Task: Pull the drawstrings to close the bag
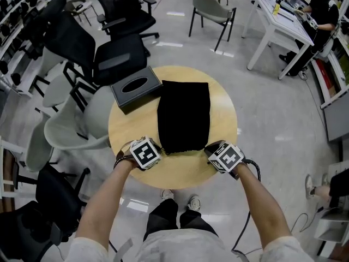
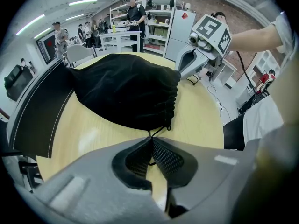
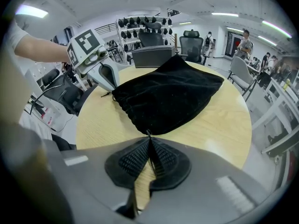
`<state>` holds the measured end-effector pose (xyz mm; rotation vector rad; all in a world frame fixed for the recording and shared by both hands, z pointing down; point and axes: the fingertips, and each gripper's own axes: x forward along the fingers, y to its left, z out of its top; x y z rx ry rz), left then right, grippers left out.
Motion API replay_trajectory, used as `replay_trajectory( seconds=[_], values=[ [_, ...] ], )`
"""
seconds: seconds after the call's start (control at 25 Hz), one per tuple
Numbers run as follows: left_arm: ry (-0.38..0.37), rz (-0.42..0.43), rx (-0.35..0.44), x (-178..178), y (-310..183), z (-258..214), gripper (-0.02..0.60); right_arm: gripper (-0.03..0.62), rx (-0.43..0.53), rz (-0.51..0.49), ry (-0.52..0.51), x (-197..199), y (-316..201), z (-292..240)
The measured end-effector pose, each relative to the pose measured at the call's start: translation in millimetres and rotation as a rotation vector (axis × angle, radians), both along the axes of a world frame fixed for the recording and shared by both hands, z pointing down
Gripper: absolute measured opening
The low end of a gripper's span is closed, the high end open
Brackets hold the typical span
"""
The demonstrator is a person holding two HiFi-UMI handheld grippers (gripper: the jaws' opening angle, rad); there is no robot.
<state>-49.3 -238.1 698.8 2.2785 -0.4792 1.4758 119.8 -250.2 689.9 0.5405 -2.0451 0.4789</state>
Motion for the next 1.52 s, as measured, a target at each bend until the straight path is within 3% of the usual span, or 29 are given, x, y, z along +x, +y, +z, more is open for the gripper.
replay_trajectory(
  seconds=[0.36, 0.96, 1.52],
  values=[
    [0.042, -0.081, 0.045, -2.0, -0.2, -5.4, 0.003, 0.005, 0.039, 0.011, -0.020, 0.6, -2.1, -10.3],
    [0.041, -0.184, 0.343, -19.4, -43.0, -95.7, 0.003, 0.004, 0.251, 0.018, -0.086, -8.7, -37.4, -90.7],
    [0.083, -0.284, 0.572, -26.1, -73.5, -188.6, 0.005, 0.005, 0.424, 0.053, -0.142, -13.4, -68.2, -170.6]
  ],
)
